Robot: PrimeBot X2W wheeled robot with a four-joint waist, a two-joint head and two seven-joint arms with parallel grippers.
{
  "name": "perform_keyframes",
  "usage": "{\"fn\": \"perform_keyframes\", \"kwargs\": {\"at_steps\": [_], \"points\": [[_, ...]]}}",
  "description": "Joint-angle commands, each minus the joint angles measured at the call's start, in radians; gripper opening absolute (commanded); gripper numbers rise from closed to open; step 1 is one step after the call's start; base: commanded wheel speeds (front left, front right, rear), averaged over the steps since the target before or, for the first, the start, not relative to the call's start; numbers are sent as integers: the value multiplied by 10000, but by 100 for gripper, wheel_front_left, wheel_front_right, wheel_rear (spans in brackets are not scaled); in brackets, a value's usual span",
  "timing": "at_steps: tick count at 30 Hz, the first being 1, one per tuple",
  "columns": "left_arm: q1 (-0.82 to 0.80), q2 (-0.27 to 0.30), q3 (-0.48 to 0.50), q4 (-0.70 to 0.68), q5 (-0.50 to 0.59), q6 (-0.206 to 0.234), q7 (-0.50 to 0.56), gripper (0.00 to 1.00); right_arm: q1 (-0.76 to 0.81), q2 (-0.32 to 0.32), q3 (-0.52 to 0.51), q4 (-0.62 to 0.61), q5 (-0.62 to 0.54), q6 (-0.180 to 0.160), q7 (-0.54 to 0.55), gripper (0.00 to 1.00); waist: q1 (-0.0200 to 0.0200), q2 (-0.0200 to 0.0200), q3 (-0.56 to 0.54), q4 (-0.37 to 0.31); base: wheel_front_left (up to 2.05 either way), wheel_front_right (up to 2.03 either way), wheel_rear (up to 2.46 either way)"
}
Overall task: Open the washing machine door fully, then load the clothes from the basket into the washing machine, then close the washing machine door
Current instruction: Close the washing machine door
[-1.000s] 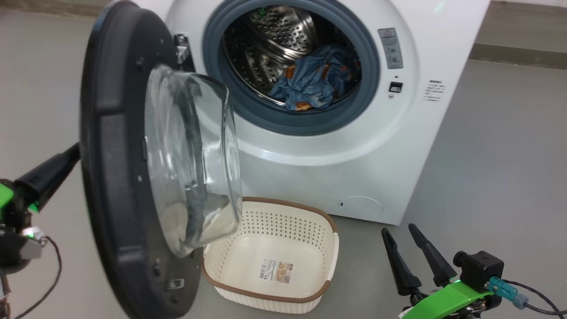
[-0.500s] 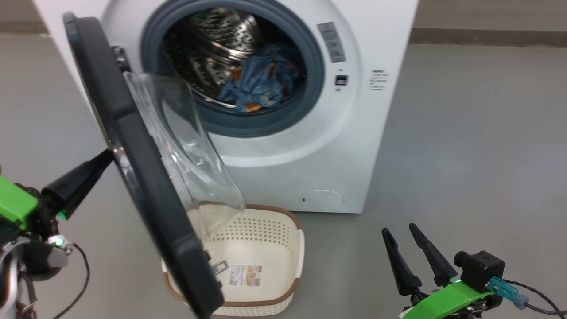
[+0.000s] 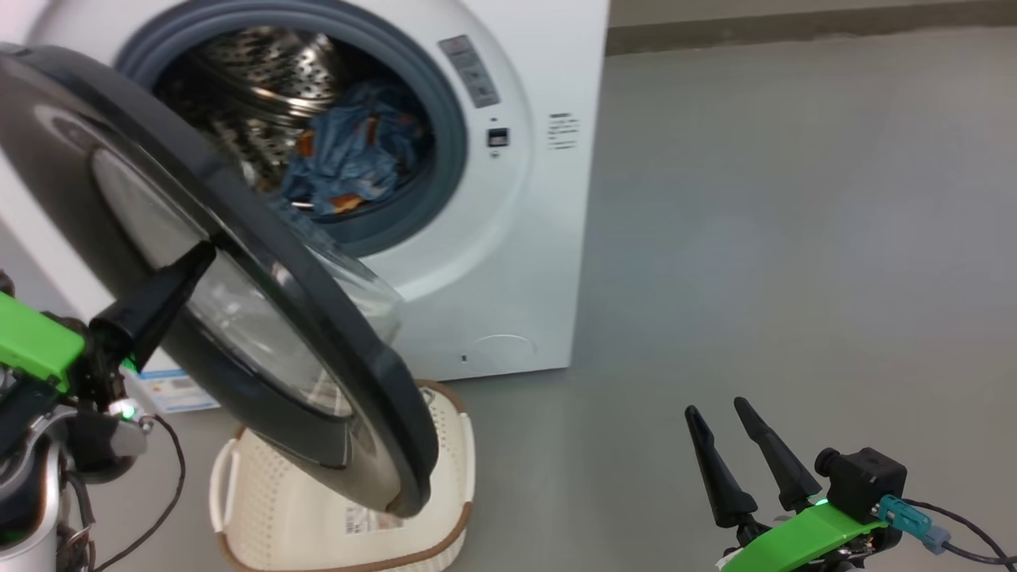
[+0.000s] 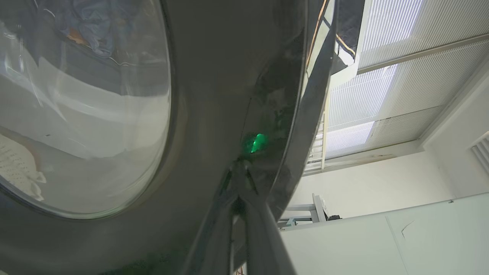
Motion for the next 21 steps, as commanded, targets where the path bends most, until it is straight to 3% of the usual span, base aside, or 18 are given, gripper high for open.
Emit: {"fn": "perform_keyframes", "kwargs": {"at_steps": [1, 13, 21], "points": [[-626, 143, 315, -148, 171, -169, -91, 0, -271, -48, 252, -304, -92, 27, -48, 100, 0, 0, 157, -634, 0, 0, 0], [-1245, 228, 516, 293, 381, -477, -437, 0, -278, 83, 220, -521, -217, 27, -48, 100, 0, 0, 557, -1986, 0, 0, 0], [-1499, 302, 707, 566, 385, -679, -545, 0, -220, 162, 125, -614, -281, 27, -48, 100, 0, 0, 715, -2315, 0, 0, 0]]}}
